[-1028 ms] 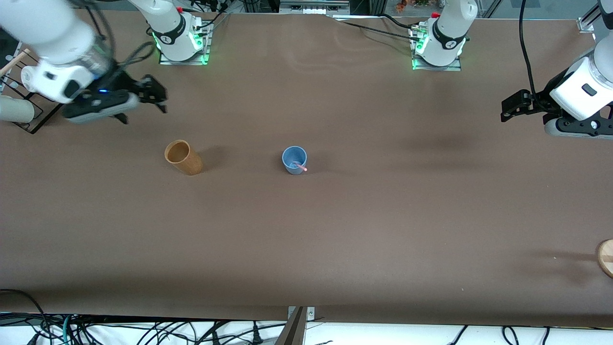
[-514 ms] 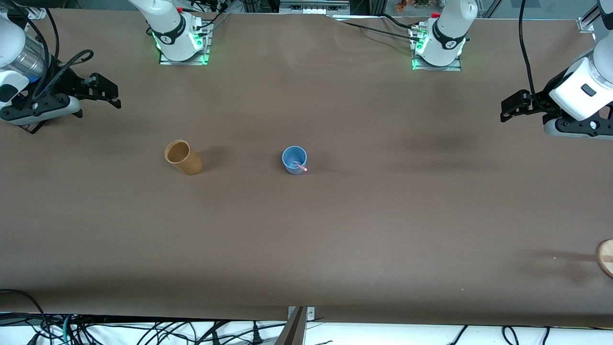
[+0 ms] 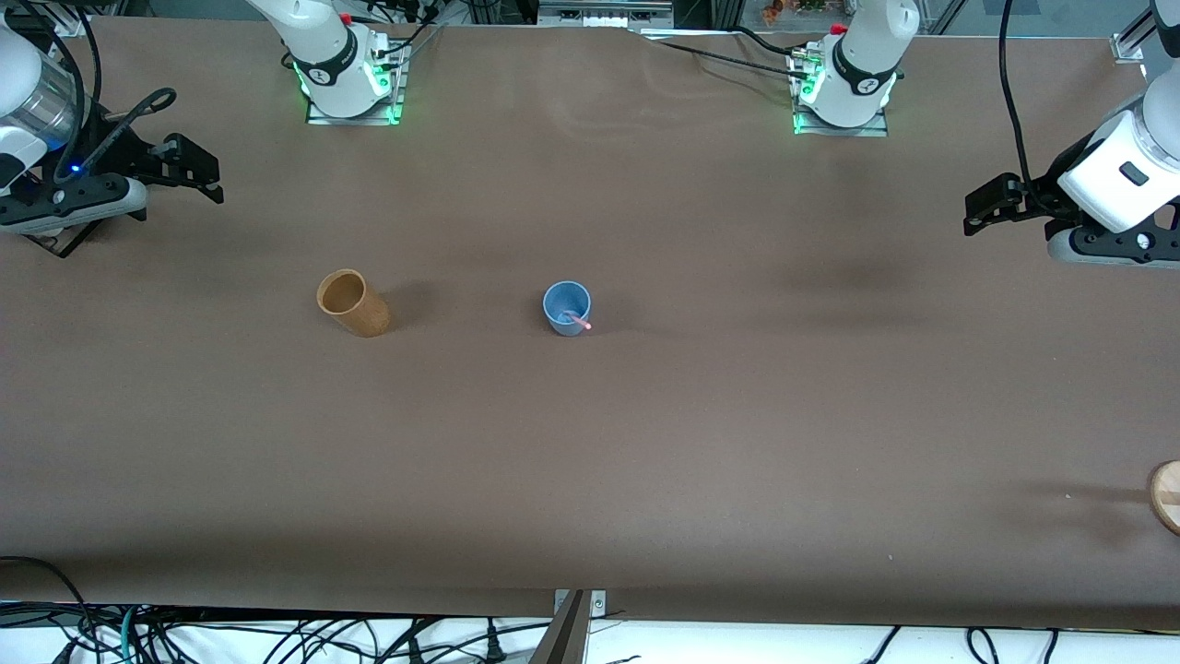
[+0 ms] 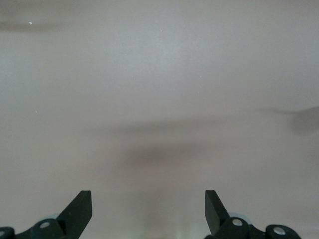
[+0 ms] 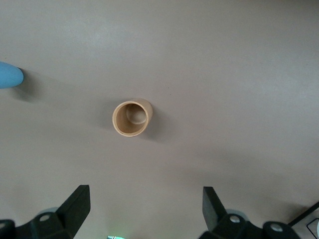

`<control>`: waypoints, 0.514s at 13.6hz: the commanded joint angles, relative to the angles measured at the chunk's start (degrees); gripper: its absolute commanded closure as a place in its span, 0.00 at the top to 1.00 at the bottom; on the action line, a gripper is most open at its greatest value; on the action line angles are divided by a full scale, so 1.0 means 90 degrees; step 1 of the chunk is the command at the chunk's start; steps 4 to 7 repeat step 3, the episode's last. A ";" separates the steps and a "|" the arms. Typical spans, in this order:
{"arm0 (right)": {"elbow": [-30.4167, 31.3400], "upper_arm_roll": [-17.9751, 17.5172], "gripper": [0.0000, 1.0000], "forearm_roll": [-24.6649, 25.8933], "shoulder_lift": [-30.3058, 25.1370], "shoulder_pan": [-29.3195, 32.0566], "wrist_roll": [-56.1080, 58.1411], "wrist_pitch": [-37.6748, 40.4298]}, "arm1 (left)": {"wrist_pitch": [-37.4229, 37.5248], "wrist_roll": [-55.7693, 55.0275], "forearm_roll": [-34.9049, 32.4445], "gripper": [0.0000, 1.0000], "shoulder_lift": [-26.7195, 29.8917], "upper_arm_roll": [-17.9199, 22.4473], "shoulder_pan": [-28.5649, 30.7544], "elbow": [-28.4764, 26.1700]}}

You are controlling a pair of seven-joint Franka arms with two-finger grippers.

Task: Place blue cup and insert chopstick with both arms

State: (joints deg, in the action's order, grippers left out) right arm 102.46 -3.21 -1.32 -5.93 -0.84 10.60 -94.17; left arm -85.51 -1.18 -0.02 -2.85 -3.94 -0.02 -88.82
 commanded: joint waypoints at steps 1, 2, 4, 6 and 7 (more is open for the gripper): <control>-0.0096 -0.0025 1.00 0.0118 -0.0024 -0.0005 -0.0006 0.0093 | 0.0009 0.0102 -0.0076 1.00 -0.0064 -0.0031 0.0031 0.0153; -0.0096 -0.0025 1.00 0.0127 -0.0024 -0.0005 -0.0016 0.0112 | 0.0000 0.0102 -0.0076 1.00 -0.0064 -0.0031 0.0031 0.0153; -0.0096 -0.0025 1.00 0.0127 -0.0034 -0.0005 -0.0016 0.0112 | 0.0000 0.0102 -0.0076 1.00 -0.0064 -0.0031 0.0031 0.0153; -0.0096 -0.0025 1.00 0.0127 -0.0034 -0.0005 -0.0016 0.0112 | 0.0000 0.0102 -0.0076 1.00 -0.0064 -0.0031 0.0031 0.0153; -0.0096 -0.0025 1.00 0.0127 -0.0034 -0.0005 -0.0016 0.0112 | 0.0000 0.0102 -0.0076 1.00 -0.0064 -0.0031 0.0031 0.0153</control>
